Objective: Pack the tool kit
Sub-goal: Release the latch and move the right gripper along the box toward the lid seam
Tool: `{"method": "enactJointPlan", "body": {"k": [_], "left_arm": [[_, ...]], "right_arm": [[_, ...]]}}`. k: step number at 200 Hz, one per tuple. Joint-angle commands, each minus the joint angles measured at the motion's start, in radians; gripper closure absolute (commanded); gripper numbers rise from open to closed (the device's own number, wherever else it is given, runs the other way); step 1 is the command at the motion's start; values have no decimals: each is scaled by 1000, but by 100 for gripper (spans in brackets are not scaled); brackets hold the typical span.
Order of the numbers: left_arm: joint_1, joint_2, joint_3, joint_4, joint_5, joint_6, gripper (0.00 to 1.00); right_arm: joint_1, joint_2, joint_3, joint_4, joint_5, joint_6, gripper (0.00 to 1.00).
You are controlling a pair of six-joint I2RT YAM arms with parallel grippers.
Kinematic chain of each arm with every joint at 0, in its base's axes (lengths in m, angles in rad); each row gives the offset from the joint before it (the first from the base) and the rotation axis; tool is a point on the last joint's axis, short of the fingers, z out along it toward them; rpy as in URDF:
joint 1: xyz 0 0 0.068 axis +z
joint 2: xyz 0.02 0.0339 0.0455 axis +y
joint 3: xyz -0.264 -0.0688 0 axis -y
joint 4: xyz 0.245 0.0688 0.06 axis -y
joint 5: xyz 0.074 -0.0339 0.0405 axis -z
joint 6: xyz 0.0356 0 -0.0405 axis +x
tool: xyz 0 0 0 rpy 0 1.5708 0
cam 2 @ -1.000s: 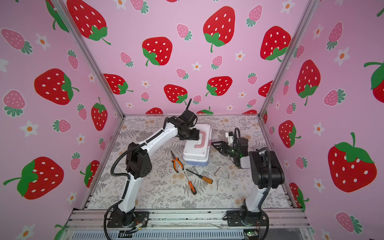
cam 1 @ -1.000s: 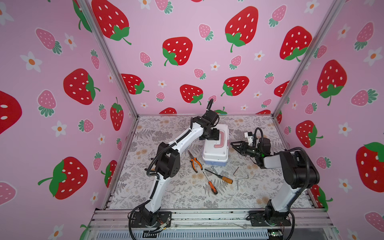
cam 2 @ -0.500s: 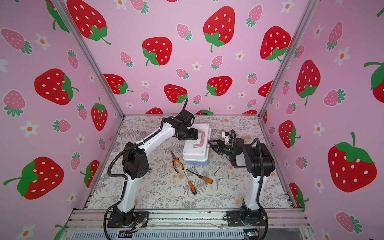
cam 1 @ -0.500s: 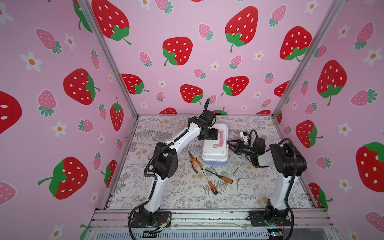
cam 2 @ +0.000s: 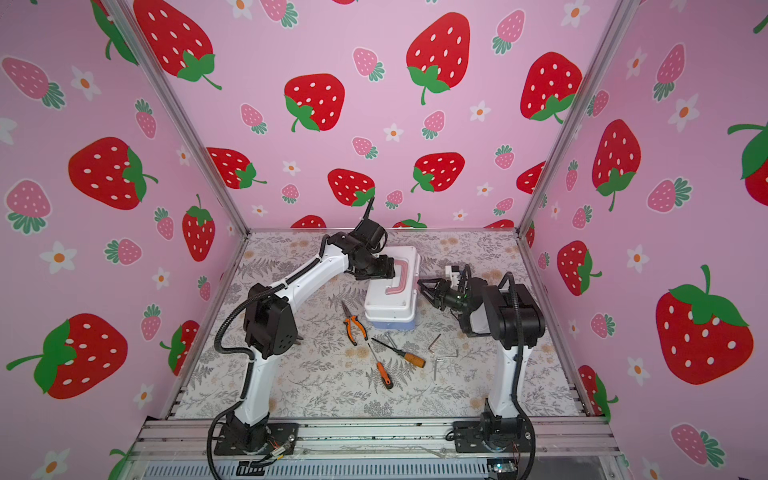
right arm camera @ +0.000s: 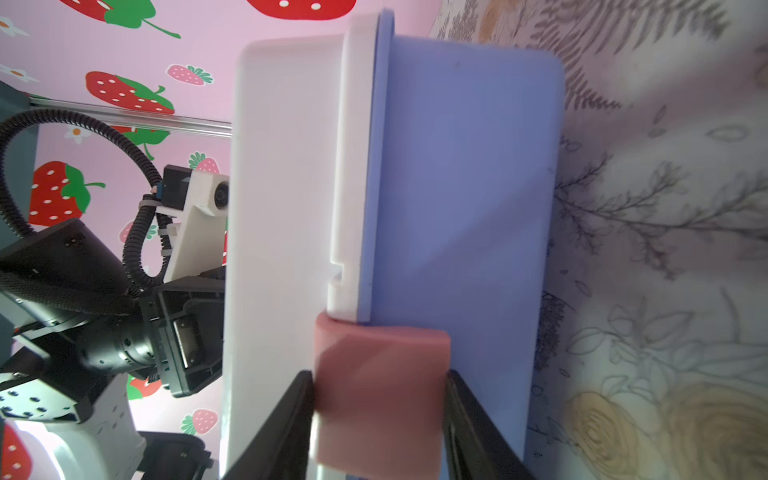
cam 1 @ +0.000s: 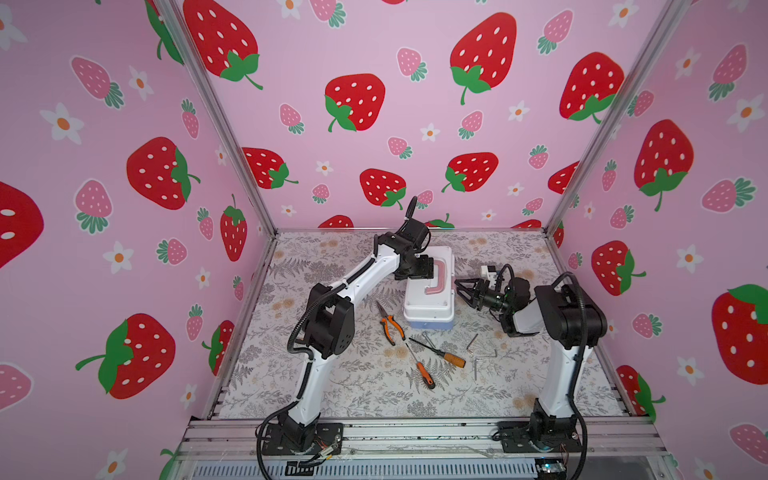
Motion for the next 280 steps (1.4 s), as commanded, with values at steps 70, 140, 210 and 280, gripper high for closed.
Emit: {"method": "enactJointPlan", "body": {"k": [70, 140, 210, 280], "left_arm": [[-26, -8, 15, -59, -36, 9, 30], [-70, 52, 141, -172, -152, 55, 32], [-37, -22, 55, -21, 73, -20, 35], [14, -77, -27, 76, 177, -76, 35]], "right_arm": [[31, -325, 83, -762, 303, -612, 67], [9, -600, 11, -872, 511, -691, 61], [6, -574, -17, -894, 427, -703, 63], [35, -463, -58, -618, 147, -576, 39]]}}
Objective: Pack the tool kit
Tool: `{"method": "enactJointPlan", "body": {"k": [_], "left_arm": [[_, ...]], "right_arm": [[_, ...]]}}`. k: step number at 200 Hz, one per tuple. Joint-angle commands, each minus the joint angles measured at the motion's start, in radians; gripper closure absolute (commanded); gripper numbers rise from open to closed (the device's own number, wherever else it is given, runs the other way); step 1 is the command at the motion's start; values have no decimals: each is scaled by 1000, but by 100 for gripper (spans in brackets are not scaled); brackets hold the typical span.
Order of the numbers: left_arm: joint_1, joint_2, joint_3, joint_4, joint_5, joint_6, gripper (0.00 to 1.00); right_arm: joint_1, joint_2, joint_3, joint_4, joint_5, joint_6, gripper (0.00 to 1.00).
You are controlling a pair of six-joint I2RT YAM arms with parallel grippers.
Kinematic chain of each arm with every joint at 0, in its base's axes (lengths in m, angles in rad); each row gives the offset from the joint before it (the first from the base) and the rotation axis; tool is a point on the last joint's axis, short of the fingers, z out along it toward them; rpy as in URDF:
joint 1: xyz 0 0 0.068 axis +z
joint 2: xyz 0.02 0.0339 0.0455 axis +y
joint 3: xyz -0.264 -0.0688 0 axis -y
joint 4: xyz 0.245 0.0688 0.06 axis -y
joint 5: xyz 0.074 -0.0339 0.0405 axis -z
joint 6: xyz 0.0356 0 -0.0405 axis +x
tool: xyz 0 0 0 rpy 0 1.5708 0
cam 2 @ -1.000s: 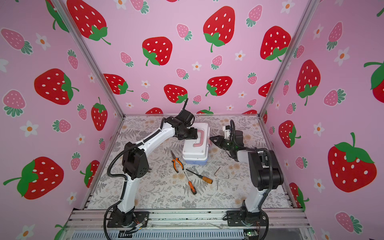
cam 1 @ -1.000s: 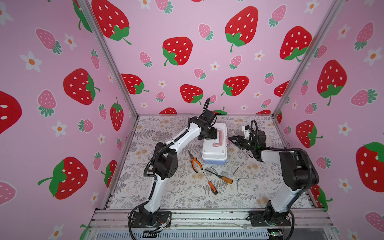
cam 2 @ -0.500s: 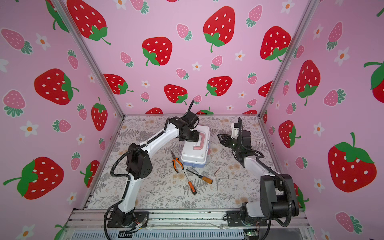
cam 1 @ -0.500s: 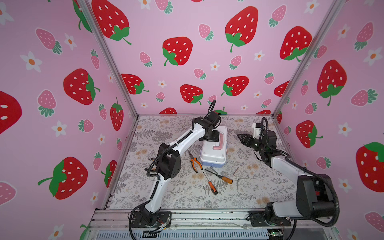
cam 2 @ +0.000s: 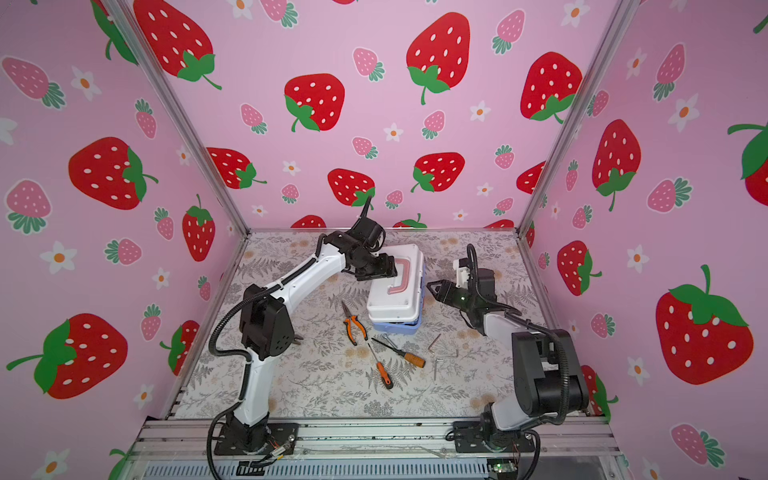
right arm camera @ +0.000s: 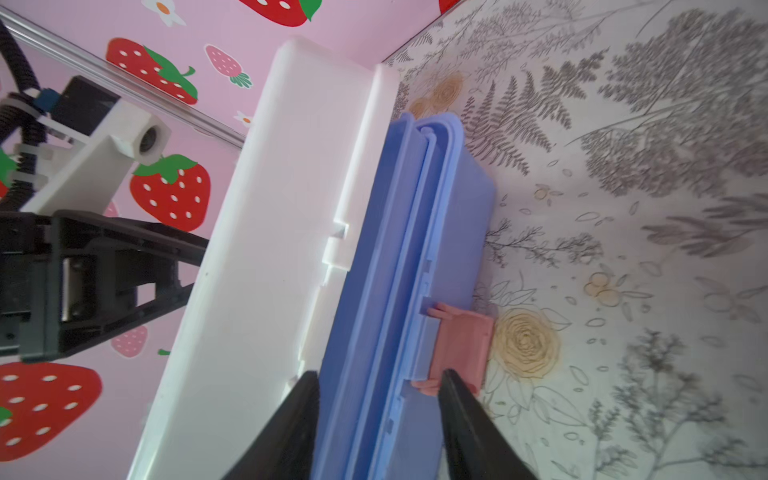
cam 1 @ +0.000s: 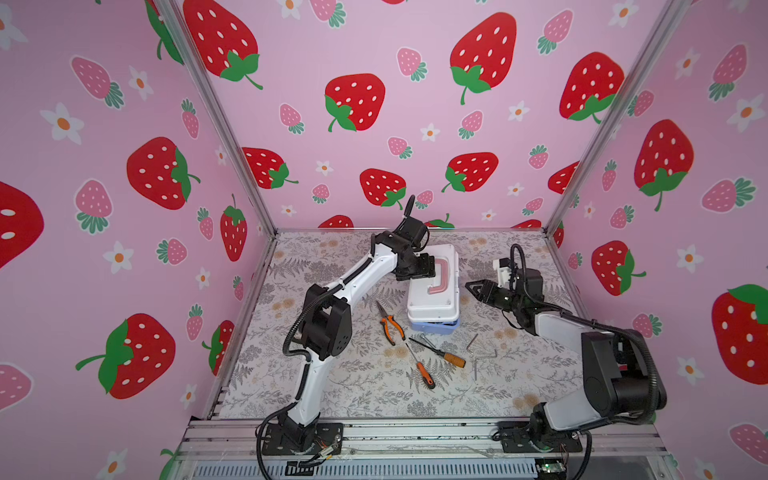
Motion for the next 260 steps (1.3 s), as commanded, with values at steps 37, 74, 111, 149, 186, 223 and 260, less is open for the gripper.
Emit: {"method": "enactJointPlan", "body": {"k": [37, 74, 111, 149, 186, 223, 260], "left_arm": [[11, -39, -23, 71, 85, -44, 34], [12, -35, -25, 78, 91, -45, 34], [15, -33, -28, 82, 101, -51, 36], [25, -27, -33, 88, 113, -63, 21], [25, -32, -32, 95, 103, -69, 12], [13, -54, -15, 65, 33, -47, 5], [-26, -108, -15, 26, -148, -11, 4]], "right_arm": [[62, 93, 22, 215, -211, 94, 34], [76, 113, 5, 346, -243, 178, 35], [76, 92, 0, 356, -238, 185, 35], [80, 91, -28, 503, -271, 303, 39], [96, 94, -37, 638, -290, 415, 41], [99, 77, -24, 662, -290, 449, 42], [100, 83, -18, 669, -283, 459, 42]]}}
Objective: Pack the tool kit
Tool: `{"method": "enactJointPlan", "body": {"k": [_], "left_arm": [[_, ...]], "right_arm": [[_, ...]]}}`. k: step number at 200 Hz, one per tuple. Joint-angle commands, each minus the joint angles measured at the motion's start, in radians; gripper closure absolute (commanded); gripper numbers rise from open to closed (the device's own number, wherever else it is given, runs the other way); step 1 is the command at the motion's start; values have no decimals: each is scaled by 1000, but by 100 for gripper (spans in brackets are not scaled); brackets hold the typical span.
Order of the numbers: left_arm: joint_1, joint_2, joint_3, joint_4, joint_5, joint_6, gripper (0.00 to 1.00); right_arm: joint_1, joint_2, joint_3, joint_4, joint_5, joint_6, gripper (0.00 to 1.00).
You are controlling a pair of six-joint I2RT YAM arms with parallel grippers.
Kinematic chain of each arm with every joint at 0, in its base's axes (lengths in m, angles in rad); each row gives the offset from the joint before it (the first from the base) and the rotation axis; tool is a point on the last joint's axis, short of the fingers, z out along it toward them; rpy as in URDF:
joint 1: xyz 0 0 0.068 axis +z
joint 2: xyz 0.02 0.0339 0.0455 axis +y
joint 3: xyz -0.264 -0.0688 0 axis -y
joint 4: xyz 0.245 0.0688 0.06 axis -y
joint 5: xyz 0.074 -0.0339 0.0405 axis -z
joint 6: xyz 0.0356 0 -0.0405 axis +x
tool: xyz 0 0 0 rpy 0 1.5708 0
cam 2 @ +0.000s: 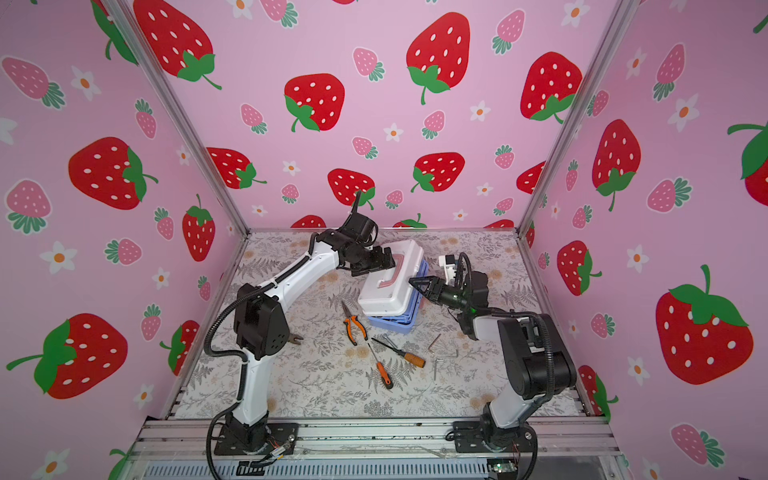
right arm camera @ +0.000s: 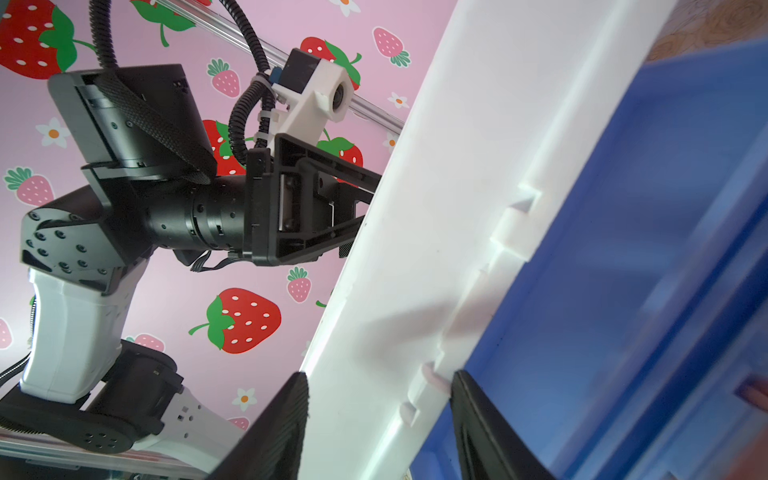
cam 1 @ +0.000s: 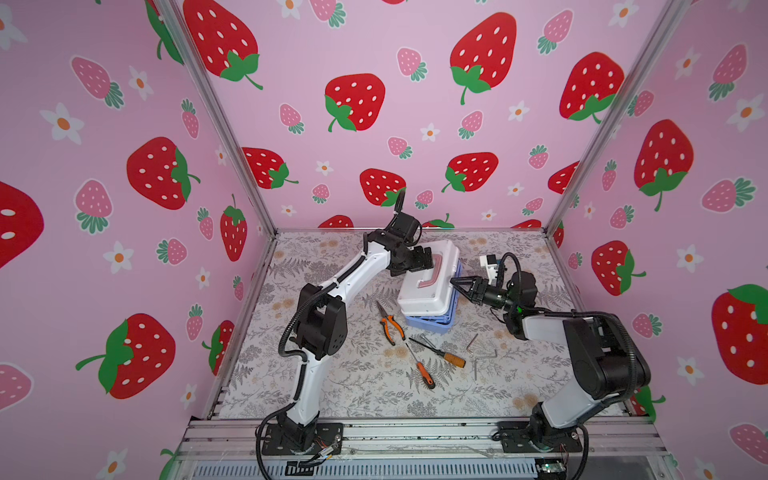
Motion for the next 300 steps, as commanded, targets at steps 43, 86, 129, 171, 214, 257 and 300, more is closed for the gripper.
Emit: {"method": "enactJointPlan", "body": {"k": [43, 86, 129, 171, 214, 257, 300], "left_arm": [[-184, -208, -26, -54, -481, 124, 3], [-280, -312, -84, -55, -513, 221, 1], [-285, -321, -170, -99, -413, 213, 0], [-314, -254, -116, -161, -412, 235, 0], [-274, -219, -130, -160, -411, 250, 1], [-192, -105, -29, -165, -309, 275, 1], [-146, -27, 1, -121, -131, 282, 1]], "right_arm": [[17, 2, 51, 123, -19, 67, 42], [19, 27, 91, 127, -20, 84, 43], [19, 37, 115, 116, -18, 86, 43], [18, 17, 104, 50, -8, 49, 43], [0, -91, 93, -367, 126, -239, 39], [-69, -130, 31, -371, 117, -226, 36], [-86, -143, 18, -393, 112, -247, 29]]}}
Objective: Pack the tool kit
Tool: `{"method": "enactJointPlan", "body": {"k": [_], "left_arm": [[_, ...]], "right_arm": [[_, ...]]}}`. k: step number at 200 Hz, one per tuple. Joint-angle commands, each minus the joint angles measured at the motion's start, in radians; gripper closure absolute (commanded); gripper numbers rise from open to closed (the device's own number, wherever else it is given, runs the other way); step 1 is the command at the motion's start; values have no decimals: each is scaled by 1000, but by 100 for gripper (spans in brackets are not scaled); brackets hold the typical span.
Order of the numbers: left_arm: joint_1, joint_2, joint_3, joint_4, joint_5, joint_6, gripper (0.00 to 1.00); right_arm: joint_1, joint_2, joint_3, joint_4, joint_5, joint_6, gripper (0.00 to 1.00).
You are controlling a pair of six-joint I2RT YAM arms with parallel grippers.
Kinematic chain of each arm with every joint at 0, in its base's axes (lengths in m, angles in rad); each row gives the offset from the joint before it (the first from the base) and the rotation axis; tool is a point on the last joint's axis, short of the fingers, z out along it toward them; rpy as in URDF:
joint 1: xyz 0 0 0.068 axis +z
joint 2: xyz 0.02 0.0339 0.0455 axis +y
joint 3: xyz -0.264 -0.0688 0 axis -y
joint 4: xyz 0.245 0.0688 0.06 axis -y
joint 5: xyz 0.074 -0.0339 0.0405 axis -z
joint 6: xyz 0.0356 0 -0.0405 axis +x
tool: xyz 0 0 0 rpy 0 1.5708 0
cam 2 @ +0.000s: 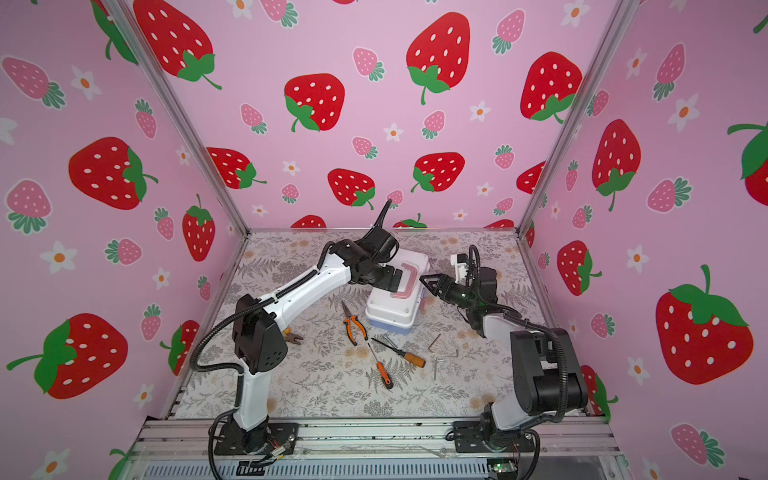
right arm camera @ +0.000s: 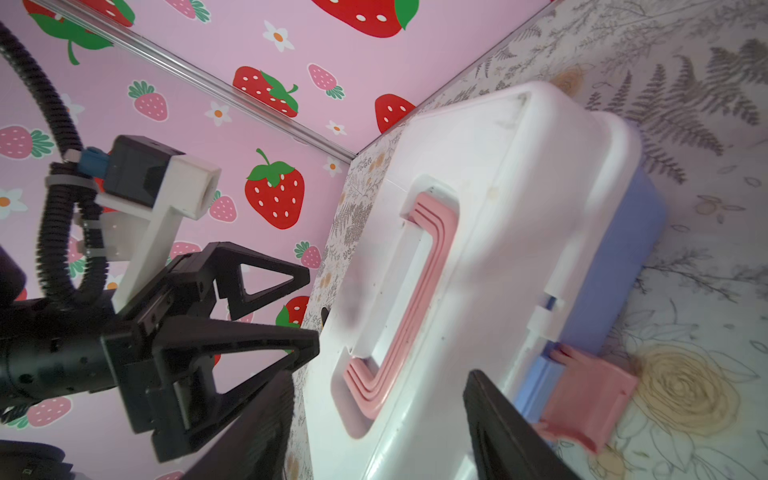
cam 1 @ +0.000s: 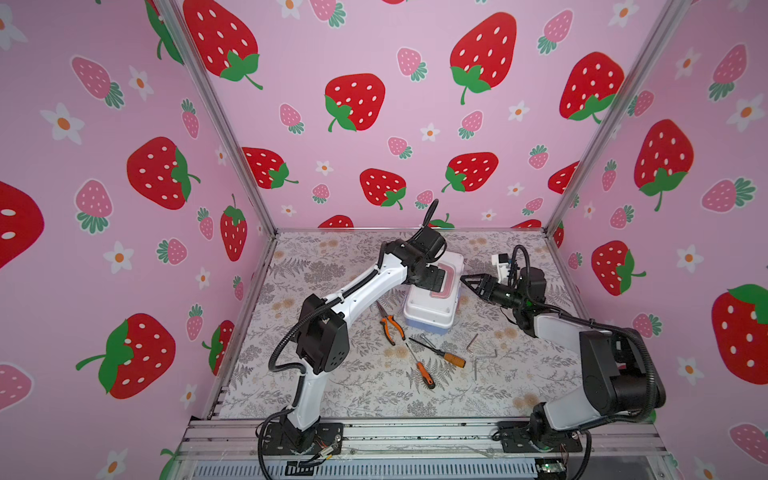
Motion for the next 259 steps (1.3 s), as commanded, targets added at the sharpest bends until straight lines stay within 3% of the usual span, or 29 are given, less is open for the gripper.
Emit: {"method": "enactJointPlan", "body": {"k": [1, 54, 92, 112, 155, 197, 231, 259], "left_arm": [[12, 31, 47, 6, 129, 14, 1], [25, 64, 55, 27, 156, 8, 0], [47, 79, 57, 34, 191, -13, 13], [56, 81, 54, 38, 202, -21, 14], [56, 101, 78, 20, 183, -28, 4], [39, 133, 115, -3, 135, -30, 2], [29, 156, 156, -32, 94, -32, 16], [33, 138, 155, -21, 129, -47, 20]], "right_arm": [[-4, -30, -8, -19, 2, -26, 29], [-10, -4, 1, -17, -15, -32, 28], [-13, -1, 1, -19, -18, -38, 27], [-15, 3, 3, -18, -20, -39, 27], [-16, 10, 8, -17, -21, -38, 27], [-15, 12, 2, -17, -20, -38, 27], [-16, 12, -1, -17, -18, -39, 27], [-15, 12, -6, -17, -19, -40, 27]]}}
